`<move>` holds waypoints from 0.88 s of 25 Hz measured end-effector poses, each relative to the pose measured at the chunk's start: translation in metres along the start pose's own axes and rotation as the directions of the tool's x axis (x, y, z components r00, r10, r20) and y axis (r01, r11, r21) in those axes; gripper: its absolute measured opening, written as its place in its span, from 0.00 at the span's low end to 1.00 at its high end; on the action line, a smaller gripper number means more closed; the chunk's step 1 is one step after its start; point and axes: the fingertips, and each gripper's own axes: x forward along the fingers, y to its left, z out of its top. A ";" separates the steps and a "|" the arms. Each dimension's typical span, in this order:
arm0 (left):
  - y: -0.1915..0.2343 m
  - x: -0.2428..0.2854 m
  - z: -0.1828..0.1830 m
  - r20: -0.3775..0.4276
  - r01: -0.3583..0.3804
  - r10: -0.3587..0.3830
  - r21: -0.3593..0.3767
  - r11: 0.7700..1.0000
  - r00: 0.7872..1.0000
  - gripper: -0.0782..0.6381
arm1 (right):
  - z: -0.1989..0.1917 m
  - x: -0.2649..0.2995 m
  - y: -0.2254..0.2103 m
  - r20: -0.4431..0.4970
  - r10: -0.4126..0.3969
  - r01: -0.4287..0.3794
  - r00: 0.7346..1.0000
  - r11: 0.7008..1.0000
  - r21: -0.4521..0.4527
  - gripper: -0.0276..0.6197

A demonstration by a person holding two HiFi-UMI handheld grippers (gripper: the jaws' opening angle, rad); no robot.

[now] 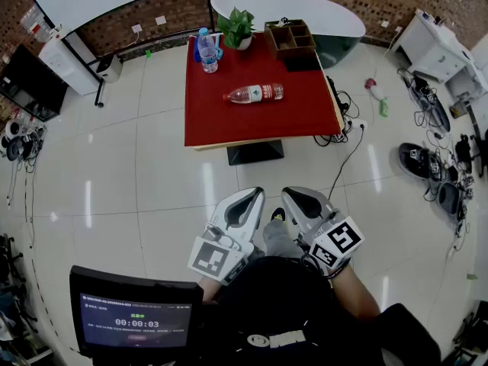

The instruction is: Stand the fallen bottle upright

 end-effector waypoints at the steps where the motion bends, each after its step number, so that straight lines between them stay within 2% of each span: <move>1: 0.001 0.005 -0.002 -0.011 0.002 -0.002 0.001 1.000 1.000 0.12 | 0.001 0.003 -0.006 0.003 -0.001 0.001 1.000 1.000 0.002 0.05; 5: 0.016 0.031 -0.008 -0.018 -0.008 0.008 0.014 1.000 1.000 0.12 | 0.003 0.020 -0.034 0.006 0.007 -0.007 1.000 1.000 0.007 0.05; 9: 0.040 0.061 -0.008 -0.012 -0.054 0.055 0.025 0.998 0.998 0.12 | 0.007 0.044 -0.064 0.002 0.044 -0.044 0.999 0.999 0.007 0.05; 11: 0.056 0.079 -0.006 -0.017 -0.091 0.092 0.026 0.995 0.996 0.12 | 0.014 0.060 -0.084 0.000 0.073 -0.073 0.997 0.997 0.005 0.05; 18: 0.093 0.154 0.002 -0.008 -0.152 0.153 0.077 0.985 0.988 0.12 | 0.054 0.106 -0.166 0.016 0.152 -0.152 0.988 0.988 0.000 0.05; 22: 0.114 0.169 0.007 -0.015 -0.203 0.205 0.093 0.975 0.979 0.12 | 0.063 0.131 -0.187 -0.019 0.176 -0.177 0.984 0.983 -0.045 0.05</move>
